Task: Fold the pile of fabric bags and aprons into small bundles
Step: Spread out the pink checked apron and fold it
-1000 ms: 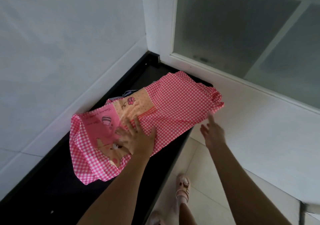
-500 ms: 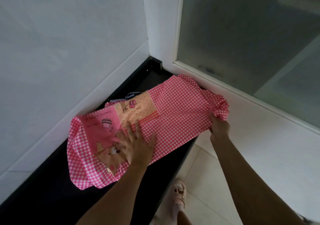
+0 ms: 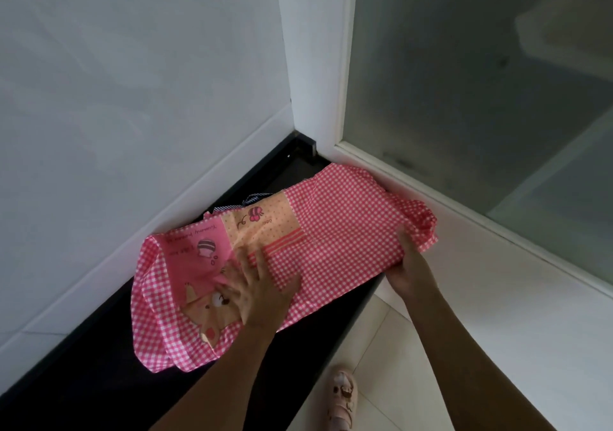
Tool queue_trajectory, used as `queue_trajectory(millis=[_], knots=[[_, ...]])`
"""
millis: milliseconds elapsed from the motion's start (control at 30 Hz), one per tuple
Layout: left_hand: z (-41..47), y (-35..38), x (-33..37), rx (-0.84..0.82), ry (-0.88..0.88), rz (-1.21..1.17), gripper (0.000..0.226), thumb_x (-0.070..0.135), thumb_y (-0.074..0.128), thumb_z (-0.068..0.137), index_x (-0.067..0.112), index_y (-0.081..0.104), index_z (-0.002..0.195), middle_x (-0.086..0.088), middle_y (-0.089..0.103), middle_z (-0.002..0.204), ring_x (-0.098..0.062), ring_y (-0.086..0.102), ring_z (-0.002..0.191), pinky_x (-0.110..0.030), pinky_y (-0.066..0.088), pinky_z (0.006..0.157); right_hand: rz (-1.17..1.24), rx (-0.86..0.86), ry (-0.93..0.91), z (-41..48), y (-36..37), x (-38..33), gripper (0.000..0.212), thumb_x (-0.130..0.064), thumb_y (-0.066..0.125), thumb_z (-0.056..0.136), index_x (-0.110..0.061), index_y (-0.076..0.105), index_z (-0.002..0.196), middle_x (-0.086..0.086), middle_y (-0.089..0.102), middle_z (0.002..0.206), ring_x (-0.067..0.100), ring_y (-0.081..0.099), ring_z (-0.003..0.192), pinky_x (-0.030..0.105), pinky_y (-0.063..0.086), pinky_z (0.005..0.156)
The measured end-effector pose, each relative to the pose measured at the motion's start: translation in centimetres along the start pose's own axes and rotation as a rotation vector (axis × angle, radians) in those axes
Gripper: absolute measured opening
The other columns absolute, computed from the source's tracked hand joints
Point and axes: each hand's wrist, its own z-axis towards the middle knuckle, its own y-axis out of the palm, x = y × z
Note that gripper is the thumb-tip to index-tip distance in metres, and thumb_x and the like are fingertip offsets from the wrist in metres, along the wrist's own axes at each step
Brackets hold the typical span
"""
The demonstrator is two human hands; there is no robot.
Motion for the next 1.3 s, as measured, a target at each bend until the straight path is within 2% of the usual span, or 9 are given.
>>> queue_trajectory(millis=[267, 433, 533, 633, 767, 900, 1000, 1167, 1300], knots=[[0.9, -0.4, 4.8, -0.161, 0.16, -0.22, 0.12, 0.089, 0.042, 0.057, 0.037, -0.015, 0.149, -0.002, -0.037, 0.15, -0.038, -0.033, 0.136, -0.065, -0.02, 0.092, -0.06, -0.034, -0.07, -1.2, 2.7, -5.0, 0.041, -0.022, 0.063, 0.079, -0.013, 0.053, 0.117, 0.005, 0.059, 0.124, 0.024, 0.056, 0.112, 0.039, 0.047, 0.084], [1.9, -3.6, 5.8, -0.045, 0.164, -0.53, 0.081, 0.067, 0.045, 0.086, 0.022, 0.023, 0.149, -0.005, 0.02, 0.157, -0.028, 0.025, 0.141, -0.058, 0.017, 0.114, -0.299, -0.111, -0.238, -3.5, 5.0, -7.3, 0.025, -0.021, 0.06, 0.085, -0.019, 0.056, 0.11, -0.003, 0.063, 0.115, 0.016, 0.061, 0.105, 0.033, 0.048, 0.084], [1.7, -6.2, 2.2, 0.234, -0.001, -0.179, 0.059, 0.06, 0.042, 0.088, 0.027, 0.042, 0.137, 0.001, 0.034, 0.149, -0.021, 0.028, 0.138, -0.062, -0.005, 0.112, -0.543, -0.158, -0.335, -4.8, 6.5, -6.9, 0.011, -0.02, 0.057, 0.092, -0.024, 0.059, 0.102, -0.014, 0.068, 0.1, 0.002, 0.067, 0.088, 0.02, 0.053, 0.074], [0.8, -7.4, -2.6, 0.088, -0.121, -0.106, 0.053, 0.055, 0.036, 0.092, 0.031, 0.036, 0.139, -0.003, 0.023, 0.154, -0.033, 0.021, 0.141, -0.066, 0.012, 0.109, -0.735, -0.191, -0.38, -6.2, 7.8, -5.2, 0.008, -0.015, 0.056, 0.094, -0.015, 0.064, 0.092, -0.001, 0.071, 0.093, 0.014, 0.068, 0.085, 0.031, 0.054, 0.078], [-0.6, -8.1, -5.4, -0.102, -0.34, -1.298, 0.07, 0.07, 0.034, 0.088, 0.014, 0.06, 0.12, -0.014, 0.065, 0.115, -0.033, 0.063, 0.104, -0.05, 0.051, 0.092, -0.955, -0.468, -0.373, -8.4, 9.9, -0.1, 0.029, -0.006, 0.055, 0.093, -0.022, 0.071, 0.075, -0.007, 0.067, 0.07, 0.005, 0.061, 0.063, 0.026, 0.048, 0.063], [-0.5, -8.3, -7.0, -0.339, -0.36, -1.693, 0.097, 0.09, 0.023, 0.071, 0.023, 0.048, 0.137, -0.008, 0.049, 0.141, -0.033, 0.043, 0.131, -0.057, 0.029, 0.11, -1.668, -0.881, -0.693, -7.6, 10.0, 9.4, 0.059, -0.036, 0.047, 0.089, -0.032, 0.032, 0.146, -0.006, 0.022, 0.157, 0.024, 0.017, 0.145, 0.048, 0.02, 0.116], [-1.4, -8.8, -7.0, -0.406, -0.28, -1.575, 0.101, 0.091, 0.046, 0.061, 0.022, 0.048, 0.135, -0.012, 0.056, 0.132, -0.035, 0.054, 0.12, -0.058, 0.039, 0.103, -2.102, -0.926, -0.675, -6.6, 8.2, 14.5, 0.066, -0.037, 0.05, 0.095, -0.035, 0.014, 0.151, 0.004, -0.012, 0.16, 0.035, -0.023, 0.14, 0.065, -0.005, 0.112], [-0.6, -7.4, -6.2, -0.097, -0.166, -0.931, 0.065, 0.042, 0.071, 0.08, 0.018, 0.044, 0.134, -0.002, 0.056, 0.129, -0.026, 0.054, 0.118, -0.037, 0.044, 0.095, -2.14, -0.971, -0.688, -5.4, 5.9, 15.8, 0.063, -0.043, 0.049, 0.093, -0.034, 0.022, 0.149, 0.005, -0.01, 0.16, 0.033, -0.028, 0.135, 0.064, -0.009, 0.112], [0.6, -6.3, -5.8, -0.062, -0.264, -0.742, 0.064, 0.029, 0.067, 0.087, 0.007, 0.037, 0.139, -0.011, 0.052, 0.134, -0.029, 0.054, 0.117, -0.036, 0.045, 0.09, -2.181, -0.988, -0.717, -4.1, 4.6, 14.7, 0.098, -0.067, 0.051, 0.077, -0.052, -0.023, 0.14, 0.002, -0.028, 0.153, 0.032, -0.029, 0.138, 0.06, -0.015, 0.112]])
